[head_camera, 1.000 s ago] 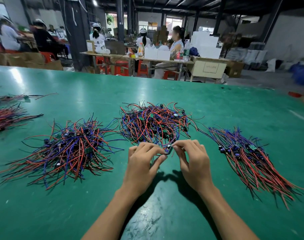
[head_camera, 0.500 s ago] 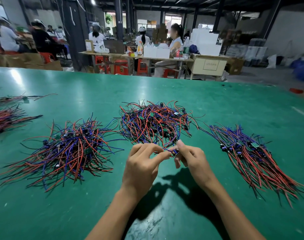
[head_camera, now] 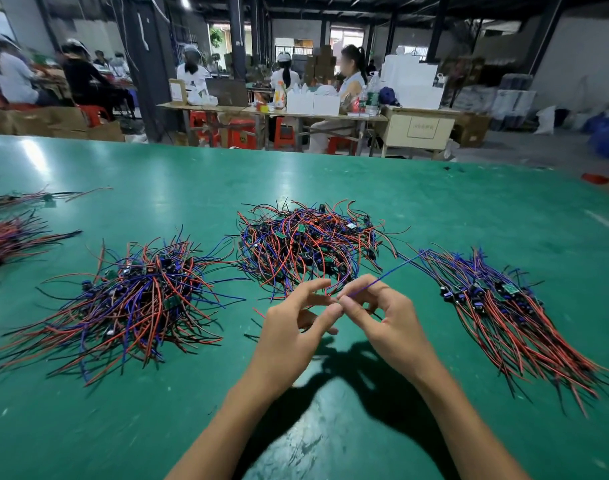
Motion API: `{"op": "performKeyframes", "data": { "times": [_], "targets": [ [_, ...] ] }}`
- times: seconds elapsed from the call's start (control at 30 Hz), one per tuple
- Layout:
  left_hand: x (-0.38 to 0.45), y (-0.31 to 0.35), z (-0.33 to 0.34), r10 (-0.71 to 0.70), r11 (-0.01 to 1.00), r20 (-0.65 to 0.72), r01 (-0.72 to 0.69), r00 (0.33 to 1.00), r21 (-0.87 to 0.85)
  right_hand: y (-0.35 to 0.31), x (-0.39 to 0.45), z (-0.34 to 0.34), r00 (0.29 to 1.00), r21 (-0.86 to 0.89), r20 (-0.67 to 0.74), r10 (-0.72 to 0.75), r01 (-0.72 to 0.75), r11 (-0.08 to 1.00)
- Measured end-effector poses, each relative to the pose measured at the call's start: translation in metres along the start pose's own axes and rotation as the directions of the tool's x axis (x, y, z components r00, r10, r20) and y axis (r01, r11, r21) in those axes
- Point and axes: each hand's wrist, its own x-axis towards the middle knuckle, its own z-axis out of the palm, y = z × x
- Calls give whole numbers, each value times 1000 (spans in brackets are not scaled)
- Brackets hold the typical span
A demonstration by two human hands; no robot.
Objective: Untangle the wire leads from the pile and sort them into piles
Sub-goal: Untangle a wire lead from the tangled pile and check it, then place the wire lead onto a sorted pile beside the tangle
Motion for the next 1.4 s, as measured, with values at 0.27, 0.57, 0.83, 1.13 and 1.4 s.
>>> {"op": "performKeyframes", "data": {
  "times": [0.27, 0.57, 0.83, 1.13, 1.4],
  "targets": [
    [5, 2, 0, -161, 958, -125, 124, 979, -259, -2, -4, 6, 953, -330, -300, -42, -62, 942],
    [7, 4, -7, -326, 863, -83, 261, 942, -433, 0, -3, 22, 944, -47, 0, 330, -330, 943],
    [5, 3, -6, -367, 841, -30, 318, 930, -439, -4, -1, 21, 960, 334, -9, 279, -260, 906],
    [3, 5, -5, -376, 840, 81, 377, 923, -390, 2, -1, 25, 951, 299, -133, 280, -231, 926],
    [4, -2, 3, -266, 931, 33, 266, 963, -251, 3, -5, 33, 967, -18, -197, 163, -170, 985]
  ]
}}
